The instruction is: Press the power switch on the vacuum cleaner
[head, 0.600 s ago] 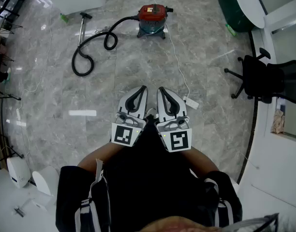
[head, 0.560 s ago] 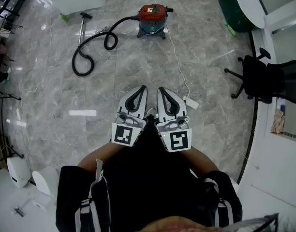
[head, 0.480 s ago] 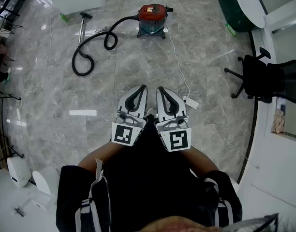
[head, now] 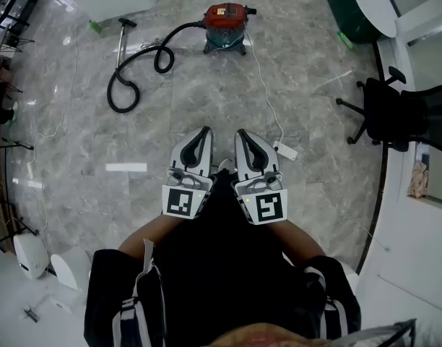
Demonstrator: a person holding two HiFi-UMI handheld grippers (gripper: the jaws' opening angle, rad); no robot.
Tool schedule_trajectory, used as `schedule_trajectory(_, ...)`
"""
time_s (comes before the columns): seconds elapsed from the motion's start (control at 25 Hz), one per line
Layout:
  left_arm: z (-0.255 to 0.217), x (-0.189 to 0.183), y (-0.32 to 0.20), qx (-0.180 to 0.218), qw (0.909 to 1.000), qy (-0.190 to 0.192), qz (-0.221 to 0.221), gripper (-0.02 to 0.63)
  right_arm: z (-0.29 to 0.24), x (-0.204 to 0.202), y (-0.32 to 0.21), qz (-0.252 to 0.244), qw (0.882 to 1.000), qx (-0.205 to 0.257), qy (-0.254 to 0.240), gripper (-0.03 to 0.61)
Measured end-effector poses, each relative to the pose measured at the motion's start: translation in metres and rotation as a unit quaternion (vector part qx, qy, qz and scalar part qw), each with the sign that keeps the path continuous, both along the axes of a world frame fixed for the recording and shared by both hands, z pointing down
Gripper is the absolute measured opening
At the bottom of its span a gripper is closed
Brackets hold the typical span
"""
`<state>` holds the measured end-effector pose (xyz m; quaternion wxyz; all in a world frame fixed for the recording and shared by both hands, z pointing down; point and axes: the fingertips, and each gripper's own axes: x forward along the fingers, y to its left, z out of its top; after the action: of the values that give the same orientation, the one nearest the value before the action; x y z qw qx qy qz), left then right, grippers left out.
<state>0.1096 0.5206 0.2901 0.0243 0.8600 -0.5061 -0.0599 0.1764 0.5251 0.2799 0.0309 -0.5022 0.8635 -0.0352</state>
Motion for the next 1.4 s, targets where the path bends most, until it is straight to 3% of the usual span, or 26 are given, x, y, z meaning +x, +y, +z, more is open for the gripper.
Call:
schedule_trajectory(0.16,-0.005,-0.001,-0.004,0.002,0.9998,0.013,-0.013,0.020,0.004,0.008,0.000,0.004,1.000,-0.007,-0.008,0.018)
schedule_trajectory(0.36,0.000,0.008,-0.001,-0.005,1.0000,0.004,0.001,0.020,0.009,0.014,-0.003,0.011,1.000,-0.015,-0.017,0.018)
schedule_trajectory(0.72,0.008,0.016,-0.043,-0.012,0.9993,0.026,0.025,0.020,0.017,0.028,-0.040,0.043,0.999,-0.027,-0.004,0.018)
schedule_trajectory(0.88,0.010,0.029,-0.082,0.006,0.9986,0.024,0.047,0.020,0.020,0.036,-0.080,0.056,0.998,-0.024,0.007,0.018)
schedule_trajectory(1.0,0.014,0.040,-0.116,0.028,0.9963,-0.003,0.081,0.020,0.029,0.037,-0.123,0.063,0.997,-0.029,0.017,0.018)
schedule_trajectory(1.28,0.017,0.044,-0.241,-0.018,0.9945,0.027,0.100,0.020,0.031,0.043,-0.244,0.091,0.994,-0.058,0.026,0.018)
schedule_trajectory(1.4,0.014,0.039,-0.285,-0.022,0.9939,0.020,0.106,0.020,0.031,0.038,-0.293,0.092,0.993,-0.069,0.024,0.018)
